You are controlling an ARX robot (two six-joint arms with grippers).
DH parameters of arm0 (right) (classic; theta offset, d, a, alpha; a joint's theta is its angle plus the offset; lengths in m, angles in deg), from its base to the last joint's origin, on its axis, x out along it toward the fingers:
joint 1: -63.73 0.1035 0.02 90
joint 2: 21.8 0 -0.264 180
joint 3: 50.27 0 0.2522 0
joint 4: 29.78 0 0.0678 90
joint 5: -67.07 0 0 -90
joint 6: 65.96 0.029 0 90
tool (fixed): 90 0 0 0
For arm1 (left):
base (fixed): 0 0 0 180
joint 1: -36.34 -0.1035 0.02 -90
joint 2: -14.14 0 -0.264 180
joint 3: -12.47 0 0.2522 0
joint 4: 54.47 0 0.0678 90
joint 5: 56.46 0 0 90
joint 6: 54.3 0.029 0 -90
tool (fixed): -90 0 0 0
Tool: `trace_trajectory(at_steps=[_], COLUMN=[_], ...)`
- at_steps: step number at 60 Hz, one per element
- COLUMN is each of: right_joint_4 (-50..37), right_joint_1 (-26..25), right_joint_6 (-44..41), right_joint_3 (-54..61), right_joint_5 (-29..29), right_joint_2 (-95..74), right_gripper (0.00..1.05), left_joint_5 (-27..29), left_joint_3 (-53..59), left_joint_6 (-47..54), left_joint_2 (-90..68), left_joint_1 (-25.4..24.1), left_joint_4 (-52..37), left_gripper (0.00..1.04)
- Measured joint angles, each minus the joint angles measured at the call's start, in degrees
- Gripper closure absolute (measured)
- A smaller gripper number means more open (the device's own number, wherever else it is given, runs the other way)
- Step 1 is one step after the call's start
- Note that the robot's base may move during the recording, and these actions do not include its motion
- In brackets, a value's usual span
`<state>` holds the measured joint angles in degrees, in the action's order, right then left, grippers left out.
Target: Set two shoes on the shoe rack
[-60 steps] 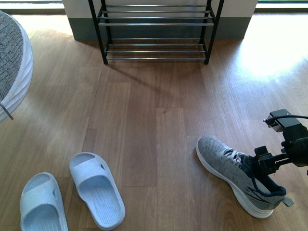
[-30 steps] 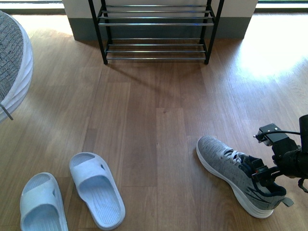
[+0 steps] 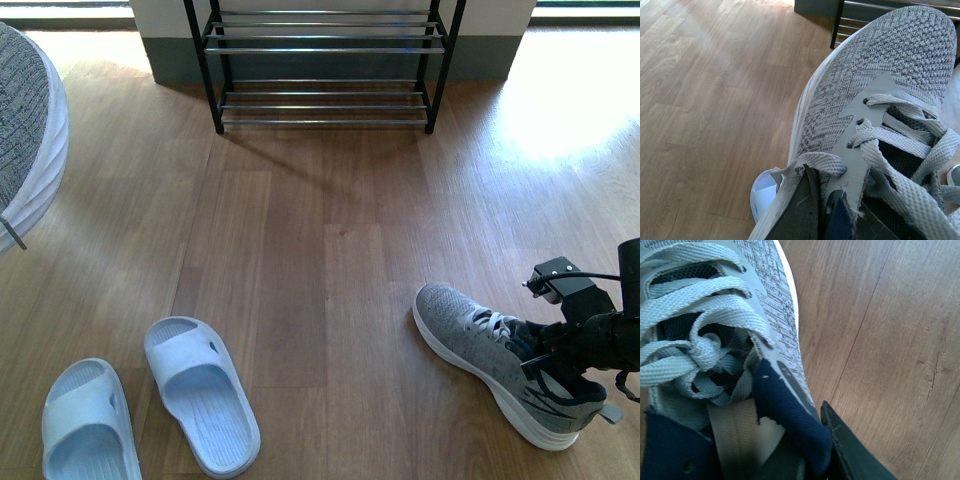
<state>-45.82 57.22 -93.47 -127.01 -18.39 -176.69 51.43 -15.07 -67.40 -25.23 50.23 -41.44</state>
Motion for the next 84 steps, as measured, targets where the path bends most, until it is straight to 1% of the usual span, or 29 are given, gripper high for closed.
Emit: trace_trajectory(at_steps=[3,9,18,27,32,35,43,48,52,56,59,68,84], right_joint_4=[-0.52,-2.75,-7.93,-9.97,-9.46,-9.05,-5.27,-1.44,4.70,8.68,10.86,11.17,11.17], right_joint_1=[0.00,0.09,1.09,2.54,3.50,3.65,3.39,2.19,-0.26,-2.84,-3.87,-4.15,-4.17], right_joint_6=[-0.46,-0.26,1.03,1.57,2.45,2.89,5.46,7.69,12.52,16.22,18.05,20.06,20.24], right_joint_3=[0.48,3.56,13.38,22.84,30.93,33.53,39.80,42.69,45.29,48.81,51.23,51.87,52.02], right_joint_5=[-0.07,0.02,3.30,6.95,10.82,11.76,15.34,18.23,22.56,24.63,25.09,25.38,25.70], right_joint_2=[0.17,2.12,12.15,27.41,42.84,48.43,64.67,75.47,88.85,101.72,109.55,112.10,112.24], right_gripper=[1.03,1.03,1.03,1.03,1.03,1.03,1.03,1.03,1.03,1.03,1.03,1.03,1.03], left_joint_5=[0.00,0.00,-0.02,0.00,0.00,0.00,0.00,0.00,0.00,0.00,0.00,0.00,0.33], left_joint_3=[0.00,0.00,0.00,0.00,0.00,0.00,0.00,0.00,0.00,0.00,0.00,0.00,0.00], left_joint_6=[0.00,0.00,0.00,0.00,0.00,0.00,0.00,0.00,0.00,0.00,0.00,0.00,0.00], left_joint_2=[0.00,0.00,0.00,0.00,0.00,0.00,0.00,0.00,0.00,0.00,0.00,0.00,0.00], left_joint_1=[0.00,0.00,0.00,0.00,0.00,0.00,0.00,0.00,0.00,0.00,0.00,0.00,-0.02], left_joint_4=[0.00,0.00,0.00,0.00,0.00,0.00,0.00,0.00,0.00,0.00,0.00,0.00,0.00], left_gripper=[1.03,1.03,1.03,1.03,1.03,1.03,1.03,1.03,1.03,1.03,1.03,1.03,1.03])
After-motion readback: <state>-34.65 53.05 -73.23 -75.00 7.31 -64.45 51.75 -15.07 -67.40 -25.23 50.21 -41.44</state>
